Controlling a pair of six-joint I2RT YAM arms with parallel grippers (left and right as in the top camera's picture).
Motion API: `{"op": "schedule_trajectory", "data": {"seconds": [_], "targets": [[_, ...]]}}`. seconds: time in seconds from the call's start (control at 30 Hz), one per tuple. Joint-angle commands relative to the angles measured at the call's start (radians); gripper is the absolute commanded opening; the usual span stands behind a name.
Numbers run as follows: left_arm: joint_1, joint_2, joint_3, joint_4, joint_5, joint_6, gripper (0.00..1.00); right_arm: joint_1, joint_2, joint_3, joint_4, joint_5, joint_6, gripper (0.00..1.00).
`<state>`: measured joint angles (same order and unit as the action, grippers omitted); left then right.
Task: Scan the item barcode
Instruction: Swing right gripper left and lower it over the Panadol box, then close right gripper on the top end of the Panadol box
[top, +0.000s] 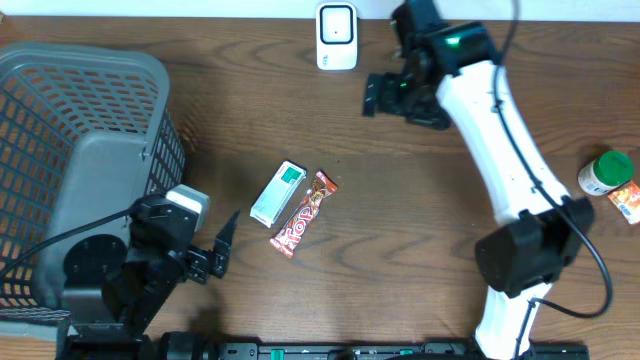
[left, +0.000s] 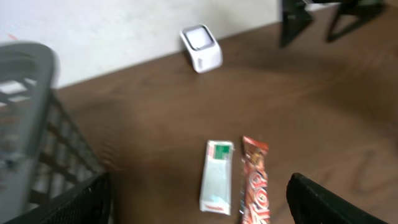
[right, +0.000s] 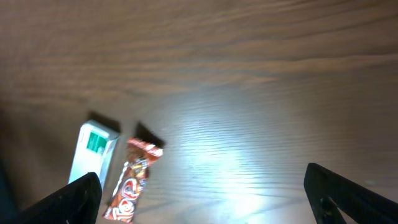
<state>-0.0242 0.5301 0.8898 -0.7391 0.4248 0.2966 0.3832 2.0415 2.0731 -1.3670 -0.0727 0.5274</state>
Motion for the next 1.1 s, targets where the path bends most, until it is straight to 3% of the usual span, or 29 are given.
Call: {"op": "schedule_trajectory", "data": {"seconds": [0.0,0.23,0.33,0.4,0.5,0.57,0.7,1.07], "targets": [[0.000,-0.001,-0.020,-0.036,0.064,0.016,0.87,0.044,0.040,-0.002,0.002,-0.092,0.009,0.99],[0.000,-0.001,-0.021,-0.130,0.061,0.017,0.87,0.098,0.113,-0.002,-0.005,-0.253,-0.075,0.97],[0.000,-0.001,-0.021,-0.152,0.061,0.017,0.87,0.134,0.126,-0.002,0.008,-0.224,-0.220,0.98],[0.000,-0.001,-0.021,-0.163,0.061,0.017,0.87,0.158,0.133,-0.002,0.009,-0.140,-0.232,0.99],[0.000,0.000,-0.021,-0.189,0.061,0.017,0.87,0.187,0.151,-0.002,0.010,-0.129,-0.124,0.99],[0.000,-0.001,-0.021,-0.207,0.061,0.017,0.87,0.209,0.171,-0.002,0.034,-0.222,-0.007,0.99],[0.000,-0.001,-0.021,-0.235,0.061,0.017,0.87,0.239,0.214,-0.002,0.131,-0.350,0.086,0.99],[0.000,-0.001,-0.021,-0.248,0.061,0.017,0.87,0.328,0.309,-0.002,0.266,-0.347,0.358,0.90]]}}
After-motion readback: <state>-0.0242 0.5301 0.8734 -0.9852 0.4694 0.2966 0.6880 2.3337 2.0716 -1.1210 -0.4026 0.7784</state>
